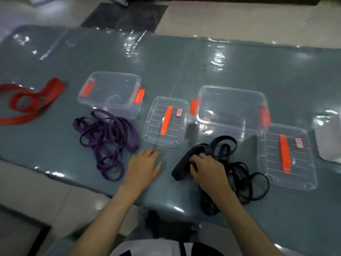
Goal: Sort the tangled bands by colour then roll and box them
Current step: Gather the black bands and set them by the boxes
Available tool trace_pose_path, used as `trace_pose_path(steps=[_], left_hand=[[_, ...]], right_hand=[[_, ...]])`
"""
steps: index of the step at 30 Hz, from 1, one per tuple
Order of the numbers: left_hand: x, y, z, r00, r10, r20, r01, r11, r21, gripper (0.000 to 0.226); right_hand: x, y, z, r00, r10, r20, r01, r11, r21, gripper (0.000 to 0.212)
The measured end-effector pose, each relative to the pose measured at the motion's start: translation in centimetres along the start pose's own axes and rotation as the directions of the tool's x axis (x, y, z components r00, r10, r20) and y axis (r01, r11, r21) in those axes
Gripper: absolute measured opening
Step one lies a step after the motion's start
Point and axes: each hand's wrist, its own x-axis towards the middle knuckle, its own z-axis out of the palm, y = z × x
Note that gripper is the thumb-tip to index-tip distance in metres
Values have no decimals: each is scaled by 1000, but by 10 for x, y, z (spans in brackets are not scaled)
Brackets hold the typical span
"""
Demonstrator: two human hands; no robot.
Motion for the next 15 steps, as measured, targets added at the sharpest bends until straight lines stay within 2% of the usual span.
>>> trace_pose_path(steps=[4,15], left_hand=[[-5,-63,-6,999,-30,-14,31,999,40,42],[15,-259,-34,998,-36,-47,35,999,-41,40]], right_hand=[[25,-66,9,999,-34,36,34,999,-10,33],[99,-255,26,997,-15,81,18,999,-42,26]])
